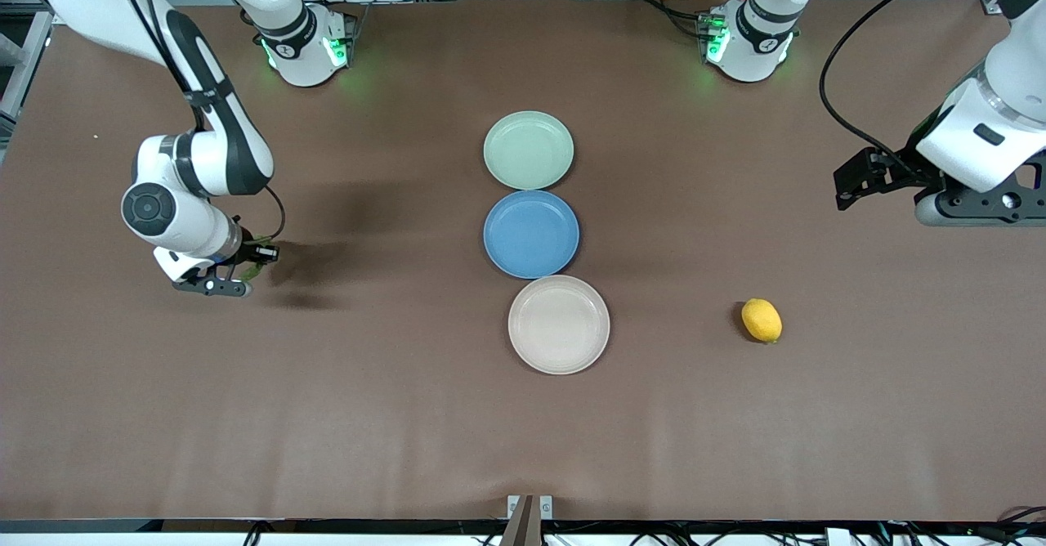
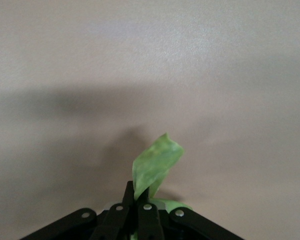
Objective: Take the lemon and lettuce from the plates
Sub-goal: 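Carry the lettuce leaf away from the plates with the right gripper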
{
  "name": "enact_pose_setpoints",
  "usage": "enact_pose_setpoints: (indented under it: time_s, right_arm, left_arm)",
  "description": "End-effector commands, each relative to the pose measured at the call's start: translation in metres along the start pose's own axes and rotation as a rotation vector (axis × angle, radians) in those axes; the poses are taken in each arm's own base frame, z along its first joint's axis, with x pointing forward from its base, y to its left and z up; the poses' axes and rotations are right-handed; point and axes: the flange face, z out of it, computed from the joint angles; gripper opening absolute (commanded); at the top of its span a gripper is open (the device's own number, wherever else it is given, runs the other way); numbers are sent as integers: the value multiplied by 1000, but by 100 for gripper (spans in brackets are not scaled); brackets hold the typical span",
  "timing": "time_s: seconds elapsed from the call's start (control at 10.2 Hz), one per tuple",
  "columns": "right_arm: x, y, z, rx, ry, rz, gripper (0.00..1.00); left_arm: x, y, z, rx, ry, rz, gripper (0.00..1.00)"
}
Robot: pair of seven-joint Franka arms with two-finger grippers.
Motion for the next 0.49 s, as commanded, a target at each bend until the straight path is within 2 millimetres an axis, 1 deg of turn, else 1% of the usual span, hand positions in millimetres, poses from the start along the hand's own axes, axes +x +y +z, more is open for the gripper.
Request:
enact_pose_setpoints:
  time_s: [0.0,0.1,0.2,0.39]
  right_arm:
    - [1,2,12,24,5,3,0]
    - [1,2,12,21,-7,5,32]
    - [0,4,12,21,-8,21,99]
    - [3,8,-4,18,-1,22,100]
  left_arm:
    - [-8,-4,-4,-16,-12,22,100]
    - [-6,-7,0,-17,-15,19,100]
    - [-4,-7,2,-21,-20,18,100]
    - [-5,-6,2,-23,-21,19,100]
